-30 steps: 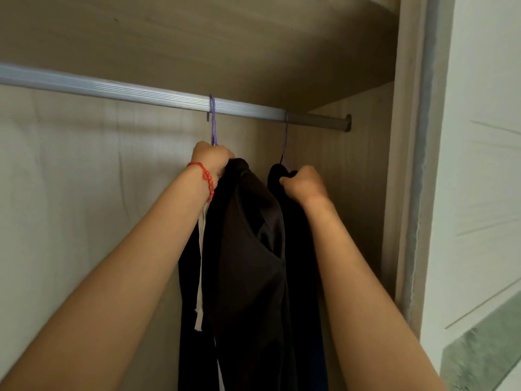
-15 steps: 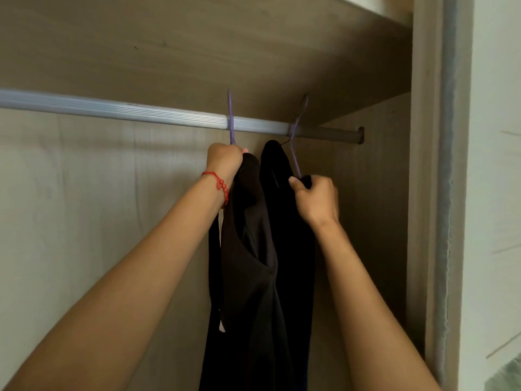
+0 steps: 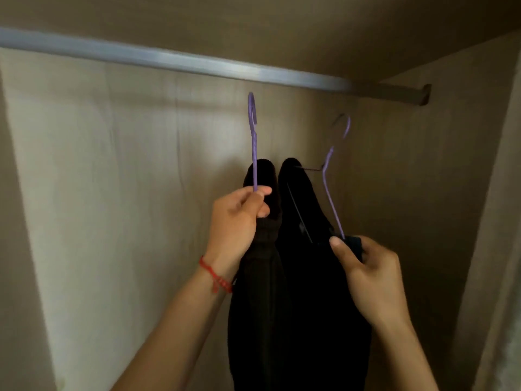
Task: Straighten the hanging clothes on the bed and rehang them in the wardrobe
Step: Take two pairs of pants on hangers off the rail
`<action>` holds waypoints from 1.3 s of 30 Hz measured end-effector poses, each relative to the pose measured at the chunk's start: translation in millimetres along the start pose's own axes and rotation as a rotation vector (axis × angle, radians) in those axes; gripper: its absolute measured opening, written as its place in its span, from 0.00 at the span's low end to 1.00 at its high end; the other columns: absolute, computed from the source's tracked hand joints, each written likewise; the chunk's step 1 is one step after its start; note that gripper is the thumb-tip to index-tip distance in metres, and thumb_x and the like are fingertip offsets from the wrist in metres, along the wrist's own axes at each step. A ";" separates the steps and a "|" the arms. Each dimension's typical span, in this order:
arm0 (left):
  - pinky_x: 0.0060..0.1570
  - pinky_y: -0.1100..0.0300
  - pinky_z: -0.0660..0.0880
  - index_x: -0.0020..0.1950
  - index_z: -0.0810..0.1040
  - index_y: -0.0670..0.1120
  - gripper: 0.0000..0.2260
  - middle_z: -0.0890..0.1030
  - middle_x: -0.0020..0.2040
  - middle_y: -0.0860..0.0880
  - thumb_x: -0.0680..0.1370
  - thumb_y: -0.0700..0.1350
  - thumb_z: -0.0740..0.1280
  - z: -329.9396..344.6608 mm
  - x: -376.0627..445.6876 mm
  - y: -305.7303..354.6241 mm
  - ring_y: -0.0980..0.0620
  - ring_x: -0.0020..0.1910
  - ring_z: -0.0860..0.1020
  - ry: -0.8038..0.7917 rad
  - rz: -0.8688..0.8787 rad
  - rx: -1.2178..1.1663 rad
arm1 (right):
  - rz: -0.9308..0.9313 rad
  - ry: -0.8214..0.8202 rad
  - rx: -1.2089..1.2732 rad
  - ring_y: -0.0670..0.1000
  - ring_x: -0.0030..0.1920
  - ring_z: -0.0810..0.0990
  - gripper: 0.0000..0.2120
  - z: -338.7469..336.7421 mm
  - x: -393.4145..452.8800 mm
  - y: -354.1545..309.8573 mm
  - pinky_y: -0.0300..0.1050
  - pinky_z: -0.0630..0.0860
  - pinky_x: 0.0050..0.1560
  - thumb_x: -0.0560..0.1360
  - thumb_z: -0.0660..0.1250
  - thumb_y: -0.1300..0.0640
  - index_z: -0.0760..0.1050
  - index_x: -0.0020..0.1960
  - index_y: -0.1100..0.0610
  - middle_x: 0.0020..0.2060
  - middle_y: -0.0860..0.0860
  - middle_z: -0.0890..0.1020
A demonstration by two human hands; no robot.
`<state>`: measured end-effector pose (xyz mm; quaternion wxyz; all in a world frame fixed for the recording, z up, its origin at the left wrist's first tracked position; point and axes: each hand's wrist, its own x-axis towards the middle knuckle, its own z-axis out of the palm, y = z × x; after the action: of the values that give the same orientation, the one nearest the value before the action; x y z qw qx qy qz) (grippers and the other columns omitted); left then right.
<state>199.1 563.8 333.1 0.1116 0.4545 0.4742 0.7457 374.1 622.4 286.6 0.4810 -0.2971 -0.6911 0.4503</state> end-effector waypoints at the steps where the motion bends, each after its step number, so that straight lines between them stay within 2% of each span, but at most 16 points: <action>1: 0.27 0.74 0.66 0.42 0.79 0.47 0.11 0.71 0.19 0.57 0.79 0.38 0.59 -9.8 -10.7 -5.0 0.62 0.21 0.68 -0.005 -0.005 0.014 | 0.052 -0.042 0.036 0.51 0.38 0.84 0.06 -0.6 -8.4 8.6 0.43 0.76 0.36 0.74 0.64 0.53 0.80 0.43 0.52 0.37 0.53 0.84; 4: 0.28 0.73 0.66 0.43 0.79 0.47 0.12 0.68 0.19 0.55 0.79 0.37 0.58 -36.8 -44.8 -18.6 0.61 0.21 0.66 -0.021 -0.062 0.007 | 0.166 -0.109 0.040 0.55 0.39 0.83 0.08 0.2 -29.3 35.3 0.50 0.74 0.41 0.74 0.65 0.55 0.82 0.40 0.52 0.36 0.56 0.84; 9: 0.26 0.70 0.65 0.45 0.80 0.43 0.12 0.66 0.20 0.54 0.79 0.36 0.57 -74.0 -104.7 -37.8 0.59 0.21 0.64 -0.008 -0.213 -0.039 | 0.258 -0.214 0.001 0.47 0.35 0.84 0.09 7.0 -58.7 79.8 0.48 0.75 0.38 0.73 0.66 0.57 0.83 0.38 0.47 0.34 0.50 0.85; 12: 0.26 0.70 0.65 0.46 0.80 0.42 0.11 0.66 0.20 0.53 0.78 0.36 0.57 -89.0 -139.2 -47.7 0.58 0.21 0.64 0.098 -0.274 -0.055 | 0.271 -0.310 -0.002 0.46 0.35 0.83 0.07 12.6 -67.8 102.5 0.43 0.77 0.35 0.74 0.66 0.55 0.82 0.42 0.45 0.34 0.49 0.85; 16: 0.26 0.70 0.65 0.45 0.80 0.43 0.12 0.67 0.21 0.53 0.79 0.37 0.57 -103.9 -180.3 -60.9 0.58 0.21 0.65 0.278 -0.347 -0.005 | 0.292 -0.470 0.017 0.44 0.32 0.82 0.09 27.2 -77.5 117.7 0.34 0.74 0.28 0.74 0.66 0.54 0.82 0.40 0.42 0.34 0.48 0.85; 21: 0.24 0.71 0.65 0.47 0.80 0.43 0.12 0.67 0.21 0.55 0.79 0.37 0.57 -124.2 -230.1 -62.8 0.59 0.20 0.65 0.441 -0.397 0.030 | 0.261 -0.631 0.021 0.47 0.35 0.83 0.06 56.7 -98.4 129.5 0.38 0.74 0.32 0.73 0.67 0.52 0.81 0.41 0.43 0.35 0.49 0.85; 26: 0.23 0.70 0.64 0.48 0.79 0.40 0.12 0.66 0.21 0.54 0.79 0.37 0.56 -143.5 -274.7 -51.0 0.59 0.20 0.64 0.573 -0.434 0.007 | 0.236 -0.745 0.066 0.44 0.34 0.83 0.08 85.7 -121.4 130.8 0.30 0.74 0.28 0.73 0.67 0.56 0.82 0.39 0.48 0.34 0.48 0.85; 31: 0.24 0.70 0.64 0.47 0.79 0.40 0.12 0.66 0.21 0.52 0.78 0.35 0.56 -153.3 -318.0 -44.2 0.58 0.20 0.64 0.689 -0.437 0.008 | 0.215 -0.844 0.084 0.44 0.34 0.83 0.10 97.7 -134.2 123.7 0.31 0.75 0.29 0.73 0.67 0.56 0.82 0.35 0.45 0.33 0.47 0.85; 34: 0.25 0.69 0.65 0.47 0.80 0.40 0.12 0.67 0.21 0.52 0.78 0.36 0.57 -150.3 -340.8 -42.1 0.57 0.21 0.64 0.772 -0.423 0.033 | 0.217 -0.941 0.092 0.45 0.34 0.84 0.11 102.3 -138.4 120.6 0.33 0.76 0.31 0.73 0.67 0.57 0.82 0.34 0.49 0.33 0.48 0.85; 39: 0.26 0.69 0.64 0.45 0.81 0.43 0.13 0.67 0.21 0.52 0.78 0.36 0.57 -122.4 -375.1 -40.5 0.56 0.21 0.64 0.927 -0.375 0.094 | 0.138 -1.084 0.110 0.47 0.35 0.84 0.07 102.6 -145.7 127.3 0.37 0.77 0.31 0.73 0.68 0.56 0.81 0.38 0.53 0.33 0.50 0.85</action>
<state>303.2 286.8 69.0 0.0007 -0.0131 0.5807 0.8140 328.1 518.1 99.6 0.0402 -0.0413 -0.7942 0.6049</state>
